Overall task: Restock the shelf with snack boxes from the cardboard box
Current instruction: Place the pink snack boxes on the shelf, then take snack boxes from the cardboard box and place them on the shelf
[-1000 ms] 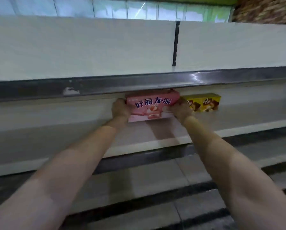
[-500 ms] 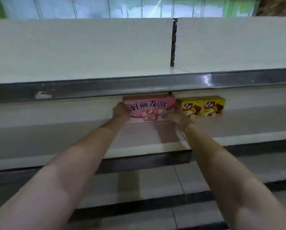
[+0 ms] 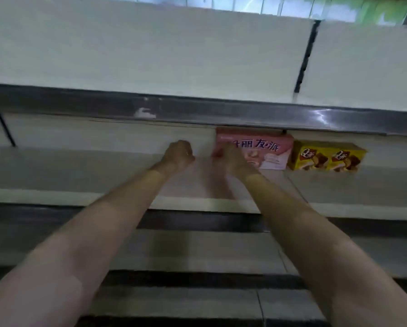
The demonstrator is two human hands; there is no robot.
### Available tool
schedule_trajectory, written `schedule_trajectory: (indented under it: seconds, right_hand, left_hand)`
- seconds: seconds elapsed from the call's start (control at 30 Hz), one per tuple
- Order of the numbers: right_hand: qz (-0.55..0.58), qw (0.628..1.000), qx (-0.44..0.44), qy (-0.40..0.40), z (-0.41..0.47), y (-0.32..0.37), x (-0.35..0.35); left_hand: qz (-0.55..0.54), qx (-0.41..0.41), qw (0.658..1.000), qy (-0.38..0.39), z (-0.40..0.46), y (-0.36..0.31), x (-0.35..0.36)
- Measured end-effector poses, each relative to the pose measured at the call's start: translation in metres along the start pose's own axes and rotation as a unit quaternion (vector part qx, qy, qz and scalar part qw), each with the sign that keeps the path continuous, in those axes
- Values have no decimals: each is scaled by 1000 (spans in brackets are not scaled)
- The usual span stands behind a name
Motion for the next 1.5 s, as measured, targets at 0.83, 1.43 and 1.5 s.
schedule_trajectory:
  seconds: [0.83, 1.43, 1.5]
  right_hand:
    - [-43, 716, -546, 432, -382, 394, 464]
    - [22, 268, -689, 673, -776, 96, 349]
    - [54, 295, -690, 658, -798, 89, 328]
  left_hand:
    - [192, -545, 775, -257, -637, 226, -282]
    - [240, -786, 408, -398, -857, -175, -22]
    - [268, -769, 386, -434, -851, -209, -26]
Point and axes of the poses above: each hand's wrist, its own z-axis towards the middle knuckle, its own x-axis out of the palm, y = z × x, the point moved 7 cm from there along z, towards the middle knuckle, and after that the axes turned 13 degrees about x, right-handed, at the moved point
